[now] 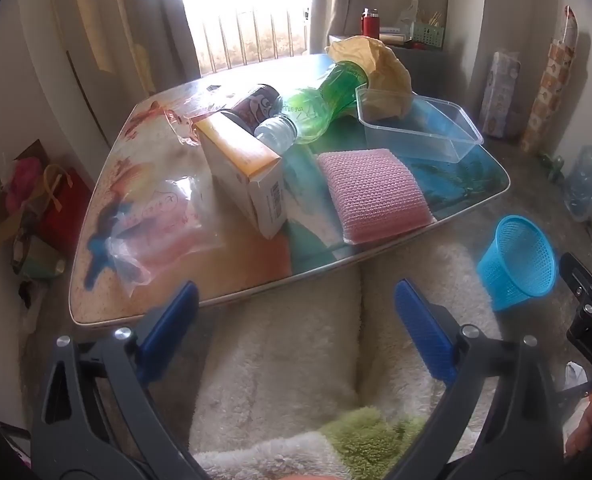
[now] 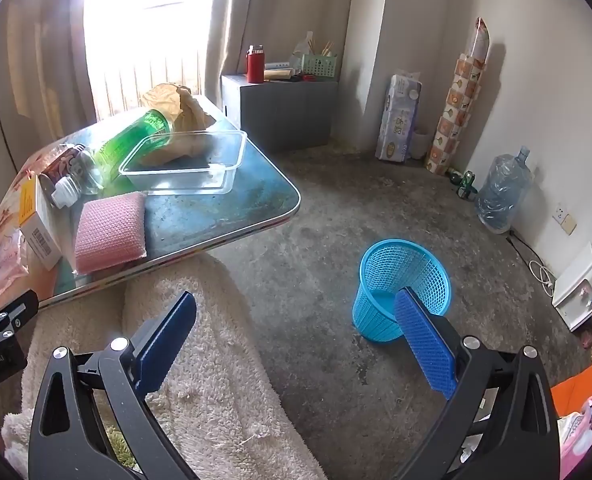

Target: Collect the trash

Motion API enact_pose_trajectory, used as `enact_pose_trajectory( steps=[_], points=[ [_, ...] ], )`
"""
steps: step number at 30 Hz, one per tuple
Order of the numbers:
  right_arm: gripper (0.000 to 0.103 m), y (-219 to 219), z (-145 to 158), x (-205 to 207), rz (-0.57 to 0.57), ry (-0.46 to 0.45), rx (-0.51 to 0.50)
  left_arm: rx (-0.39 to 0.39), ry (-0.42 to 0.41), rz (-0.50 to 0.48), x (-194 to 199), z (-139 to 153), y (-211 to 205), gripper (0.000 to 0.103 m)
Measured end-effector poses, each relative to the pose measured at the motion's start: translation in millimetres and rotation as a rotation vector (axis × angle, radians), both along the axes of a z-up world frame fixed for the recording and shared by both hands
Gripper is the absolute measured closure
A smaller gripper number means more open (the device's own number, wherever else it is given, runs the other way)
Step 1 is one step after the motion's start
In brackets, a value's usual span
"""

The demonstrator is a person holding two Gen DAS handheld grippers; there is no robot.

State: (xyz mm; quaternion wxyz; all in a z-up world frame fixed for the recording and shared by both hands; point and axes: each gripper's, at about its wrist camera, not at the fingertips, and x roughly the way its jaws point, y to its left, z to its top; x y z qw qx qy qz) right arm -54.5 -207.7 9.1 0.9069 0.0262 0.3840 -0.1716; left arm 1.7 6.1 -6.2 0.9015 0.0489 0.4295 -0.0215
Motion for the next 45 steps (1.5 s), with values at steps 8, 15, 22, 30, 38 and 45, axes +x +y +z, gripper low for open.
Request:
enact_pose_trajectory(
  steps=[8, 15, 22, 30, 38, 45],
  points=[
    [0.006, 1.2, 1.4, -1.5, 0.000, -0.002, 0.001, 0.004, 0.002, 0.002, -1.2, 2.9, -3.4, 0.009],
    [0.006, 1.8, 6.1, 3.4, 0.000, -0.005, -0.001, 0.003, 0.001, 0.003, -0.9, 3.3, -3.2, 0.009],
    [0.006, 0.8, 5.0, -1.4, 0.002, -0.011, -0.002, 0.004, 0.002, 0.002, -0.8, 3.3, -3.0, 0.009],
    [0.006, 0.9, 4.6, -1.0, 0.003, -0.011, -0.002, 0.004, 0.004, 0.002, -0.6, 3.0, -2.2, 0.009],
    [0.006, 0.4, 3.4, -1.2, 0.001, -0.013, -0.001, 0.005, 0.006, 0.003, -1.1, 1.7, -0.5, 0.009],
    [0.006, 0.2, 3.3, -1.2, 0.002, -0.013, 0.000, 0.007, 0.007, 0.003, -1.5, 1.3, 0.6, 0.009]
  ],
)
